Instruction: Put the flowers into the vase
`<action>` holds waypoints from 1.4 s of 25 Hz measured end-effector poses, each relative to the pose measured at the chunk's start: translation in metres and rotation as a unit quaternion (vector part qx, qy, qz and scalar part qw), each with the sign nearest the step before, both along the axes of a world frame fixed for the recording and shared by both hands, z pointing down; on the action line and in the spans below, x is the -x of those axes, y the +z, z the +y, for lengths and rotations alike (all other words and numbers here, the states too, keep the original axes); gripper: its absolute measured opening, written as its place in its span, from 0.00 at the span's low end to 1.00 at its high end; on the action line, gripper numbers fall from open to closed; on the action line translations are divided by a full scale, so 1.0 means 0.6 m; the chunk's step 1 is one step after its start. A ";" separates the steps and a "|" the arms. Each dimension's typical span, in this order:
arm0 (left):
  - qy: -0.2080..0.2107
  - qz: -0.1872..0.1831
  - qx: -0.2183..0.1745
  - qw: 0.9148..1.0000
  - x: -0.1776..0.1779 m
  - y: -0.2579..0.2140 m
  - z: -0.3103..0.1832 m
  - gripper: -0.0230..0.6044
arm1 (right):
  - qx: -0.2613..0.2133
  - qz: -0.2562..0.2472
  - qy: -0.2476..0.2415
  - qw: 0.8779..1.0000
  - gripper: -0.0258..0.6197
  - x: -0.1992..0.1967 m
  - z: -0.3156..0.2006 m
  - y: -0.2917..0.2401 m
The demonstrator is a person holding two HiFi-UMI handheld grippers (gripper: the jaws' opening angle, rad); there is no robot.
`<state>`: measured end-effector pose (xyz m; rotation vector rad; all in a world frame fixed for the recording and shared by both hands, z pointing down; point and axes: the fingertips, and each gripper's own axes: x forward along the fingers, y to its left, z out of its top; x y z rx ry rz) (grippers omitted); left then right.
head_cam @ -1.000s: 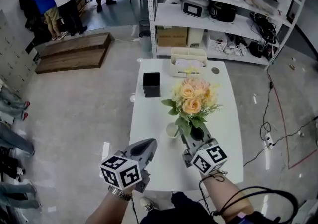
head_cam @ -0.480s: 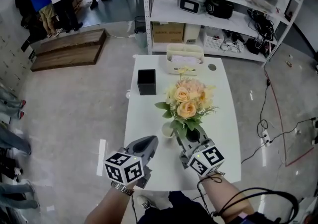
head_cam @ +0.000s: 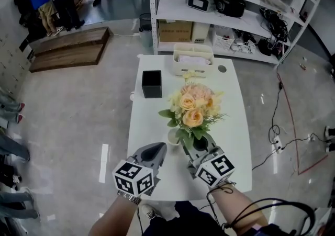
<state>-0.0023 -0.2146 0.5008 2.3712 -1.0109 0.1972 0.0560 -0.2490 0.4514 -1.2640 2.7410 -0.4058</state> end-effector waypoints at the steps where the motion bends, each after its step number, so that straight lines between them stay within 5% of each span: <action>1: 0.000 -0.001 -0.001 1.000 -0.001 0.002 -0.001 0.04 | -0.001 0.003 -0.003 1.000 0.13 0.001 0.001 0.001; 16: 0.000 0.004 0.009 1.000 -0.008 0.021 -0.005 0.04 | -0.005 0.032 -0.050 0.998 0.25 0.009 0.022 0.009; 35: 0.008 0.008 0.015 1.000 -0.013 0.029 -0.006 0.04 | -0.036 0.081 -0.054 0.995 0.24 0.015 0.041 0.008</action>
